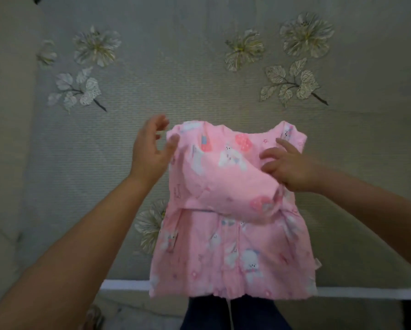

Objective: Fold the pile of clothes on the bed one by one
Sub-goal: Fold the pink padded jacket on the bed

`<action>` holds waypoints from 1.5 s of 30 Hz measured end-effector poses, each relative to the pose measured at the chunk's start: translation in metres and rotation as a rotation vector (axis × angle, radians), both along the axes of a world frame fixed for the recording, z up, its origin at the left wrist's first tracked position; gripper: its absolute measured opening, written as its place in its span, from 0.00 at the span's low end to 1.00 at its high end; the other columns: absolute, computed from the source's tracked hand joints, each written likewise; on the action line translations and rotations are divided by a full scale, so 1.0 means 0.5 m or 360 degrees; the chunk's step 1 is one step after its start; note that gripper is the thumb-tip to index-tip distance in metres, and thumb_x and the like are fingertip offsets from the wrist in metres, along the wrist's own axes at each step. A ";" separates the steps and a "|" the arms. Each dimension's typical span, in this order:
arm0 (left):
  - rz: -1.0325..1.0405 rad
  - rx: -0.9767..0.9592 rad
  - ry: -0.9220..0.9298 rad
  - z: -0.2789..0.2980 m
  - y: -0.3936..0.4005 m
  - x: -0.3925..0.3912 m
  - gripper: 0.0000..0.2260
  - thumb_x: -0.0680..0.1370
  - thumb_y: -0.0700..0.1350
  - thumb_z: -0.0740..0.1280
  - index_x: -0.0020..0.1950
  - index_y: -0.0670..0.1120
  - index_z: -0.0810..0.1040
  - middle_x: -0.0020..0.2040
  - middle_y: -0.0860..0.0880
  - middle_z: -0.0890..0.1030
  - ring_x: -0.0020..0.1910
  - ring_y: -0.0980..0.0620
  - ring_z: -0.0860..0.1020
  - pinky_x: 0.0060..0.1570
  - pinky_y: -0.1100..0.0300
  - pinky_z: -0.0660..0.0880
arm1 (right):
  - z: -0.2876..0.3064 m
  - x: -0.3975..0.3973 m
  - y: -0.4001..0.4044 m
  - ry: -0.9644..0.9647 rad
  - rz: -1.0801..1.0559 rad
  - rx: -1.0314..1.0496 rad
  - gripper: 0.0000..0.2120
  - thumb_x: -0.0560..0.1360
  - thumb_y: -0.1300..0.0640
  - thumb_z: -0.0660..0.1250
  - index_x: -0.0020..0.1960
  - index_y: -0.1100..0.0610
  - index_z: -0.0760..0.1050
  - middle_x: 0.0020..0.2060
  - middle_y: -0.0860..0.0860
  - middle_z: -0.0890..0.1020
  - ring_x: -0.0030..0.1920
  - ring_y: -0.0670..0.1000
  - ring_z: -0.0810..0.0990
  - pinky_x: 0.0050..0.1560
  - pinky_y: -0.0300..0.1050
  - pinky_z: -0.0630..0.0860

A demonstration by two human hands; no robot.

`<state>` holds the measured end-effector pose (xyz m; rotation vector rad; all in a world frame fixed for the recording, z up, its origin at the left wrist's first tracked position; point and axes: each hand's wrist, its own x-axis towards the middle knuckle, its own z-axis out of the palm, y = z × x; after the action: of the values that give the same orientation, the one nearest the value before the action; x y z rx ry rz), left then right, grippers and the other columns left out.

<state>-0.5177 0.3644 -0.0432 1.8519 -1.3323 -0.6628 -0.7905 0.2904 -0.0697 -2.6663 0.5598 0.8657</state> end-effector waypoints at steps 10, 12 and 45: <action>-0.1030 0.0385 -0.0980 -0.088 0.173 -0.123 0.06 0.67 0.41 0.68 0.40 0.39 0.80 0.31 0.42 0.78 0.31 0.44 0.78 0.33 0.57 0.71 | -0.022 0.087 -0.043 -0.0186 -0.1119 0.0064 0.39 0.69 0.43 0.69 0.73 0.56 0.58 0.71 0.57 0.65 0.71 0.56 0.60 0.71 0.62 0.49; -0.1043 0.0498 -0.0688 -0.089 0.202 -0.116 0.14 0.71 0.46 0.55 0.37 0.40 0.77 0.30 0.43 0.77 0.30 0.43 0.77 0.32 0.58 0.69 | -0.031 0.123 -0.047 0.0142 -0.0999 0.0119 0.36 0.67 0.46 0.72 0.68 0.59 0.64 0.66 0.58 0.71 0.67 0.57 0.66 0.69 0.62 0.56; -0.1276 0.0784 -0.1439 -0.221 0.401 -0.205 0.50 0.69 0.52 0.71 0.69 0.49 0.31 0.75 0.43 0.36 0.73 0.41 0.36 0.70 0.46 0.34 | -0.134 -0.017 0.557 -0.0273 -0.0909 -0.1120 0.34 0.55 0.56 0.75 0.61 0.50 0.75 0.60 0.54 0.78 0.60 0.57 0.77 0.55 0.63 0.73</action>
<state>-0.6202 0.5647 -0.1538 2.0545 -2.7901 -0.5721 -0.7991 0.5691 -0.1368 -2.8197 1.7265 0.2912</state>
